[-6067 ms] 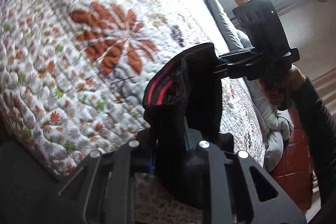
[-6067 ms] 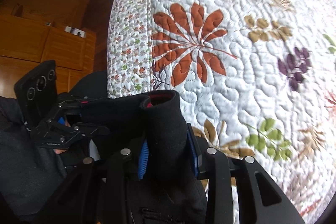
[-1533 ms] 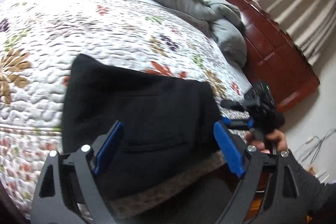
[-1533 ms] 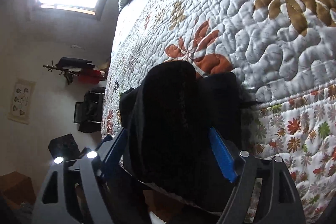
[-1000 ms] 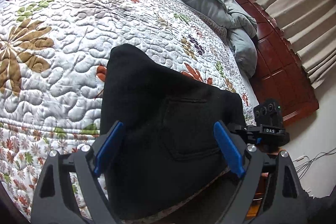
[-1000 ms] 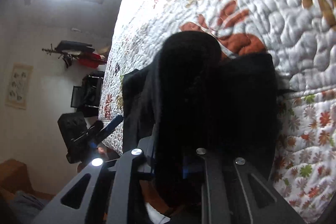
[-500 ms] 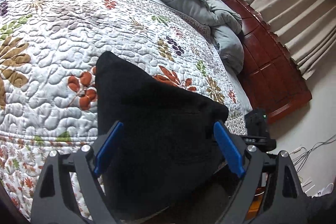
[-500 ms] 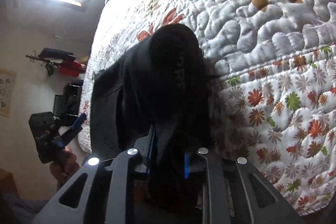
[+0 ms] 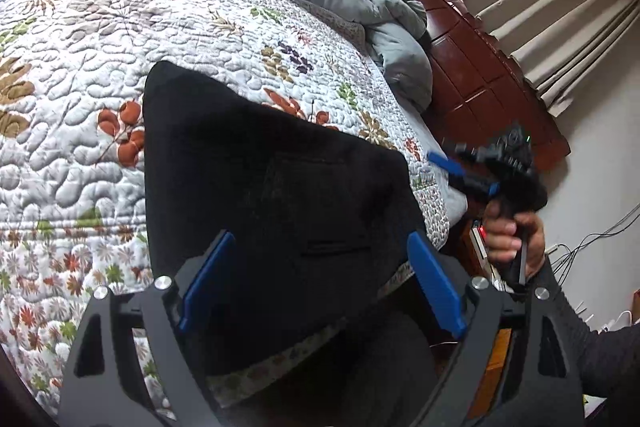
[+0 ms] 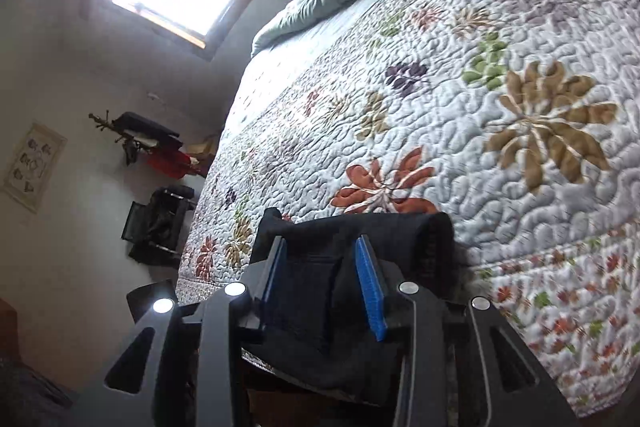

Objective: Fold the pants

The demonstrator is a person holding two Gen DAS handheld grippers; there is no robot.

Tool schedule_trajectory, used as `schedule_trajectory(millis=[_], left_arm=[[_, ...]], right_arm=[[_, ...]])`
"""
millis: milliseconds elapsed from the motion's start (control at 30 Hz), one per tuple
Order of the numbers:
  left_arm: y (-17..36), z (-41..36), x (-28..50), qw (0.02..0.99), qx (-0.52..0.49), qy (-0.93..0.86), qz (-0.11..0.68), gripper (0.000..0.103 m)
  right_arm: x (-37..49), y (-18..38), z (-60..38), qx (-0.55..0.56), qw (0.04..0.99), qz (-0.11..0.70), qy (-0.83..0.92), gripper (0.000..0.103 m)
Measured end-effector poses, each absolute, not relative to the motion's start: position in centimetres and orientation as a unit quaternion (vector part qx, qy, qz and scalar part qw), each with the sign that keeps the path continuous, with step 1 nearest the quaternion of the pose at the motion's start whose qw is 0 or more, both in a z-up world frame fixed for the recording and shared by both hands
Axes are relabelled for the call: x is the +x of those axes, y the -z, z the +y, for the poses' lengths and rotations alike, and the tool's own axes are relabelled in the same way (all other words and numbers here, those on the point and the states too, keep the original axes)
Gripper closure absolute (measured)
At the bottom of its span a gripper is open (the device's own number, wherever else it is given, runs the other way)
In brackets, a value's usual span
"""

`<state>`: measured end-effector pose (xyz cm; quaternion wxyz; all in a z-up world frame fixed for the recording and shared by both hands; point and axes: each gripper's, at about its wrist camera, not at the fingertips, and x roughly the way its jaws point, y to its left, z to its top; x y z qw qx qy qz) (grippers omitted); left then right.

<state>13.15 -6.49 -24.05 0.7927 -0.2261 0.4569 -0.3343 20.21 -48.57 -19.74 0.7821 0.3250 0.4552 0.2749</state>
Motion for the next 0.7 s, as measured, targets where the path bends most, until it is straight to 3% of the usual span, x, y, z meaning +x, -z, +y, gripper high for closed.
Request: schedule_trajectory(millis=[100,167,233,267,400,467,500,700], left_arm=[[25.0,-6.5,13.2,0.791,-0.226,0.328,0.465,0.015],[25.7,-6.4,13.3,0.789,-0.23,0.325,0.469,0.015],[25.9,-6.3,13.3,0.788,-0.229,0.329,0.467,0.014],[26.0,-6.2,13.3,0.787,-0.229,0.331,0.467,0.014],[25.6,-6.3,13.6,0.782,-0.228,0.336,0.473,0.014],[24.6,-6.3,14.1,0.784,-0.227,0.335,0.471,0.014],[24.0,-6.3,14.5,0.788,-0.225,0.338,0.464,0.013],[22.1,-5.8,19.3,0.799,-0.222,0.336,0.446,0.012]], right_arm=[[23.0,23.3,-46.8,0.346,0.752,0.486,-0.281,0.066],[24.0,25.8,-47.6,0.358,0.742,0.499,-0.267,0.087],[24.2,28.0,-48.9,0.381,0.729,0.508,-0.256,0.101],[24.0,28.9,-49.4,0.39,0.724,0.509,-0.255,0.103],[23.0,28.5,-50.5,0.39,0.728,0.505,-0.253,0.101],[21.8,26.7,-50.9,0.392,0.736,0.489,-0.259,0.081],[21.0,25.5,-50.8,0.387,0.741,0.481,-0.264,0.079],[16.2,23.1,-47.3,0.345,0.727,0.494,-0.328,0.076]])
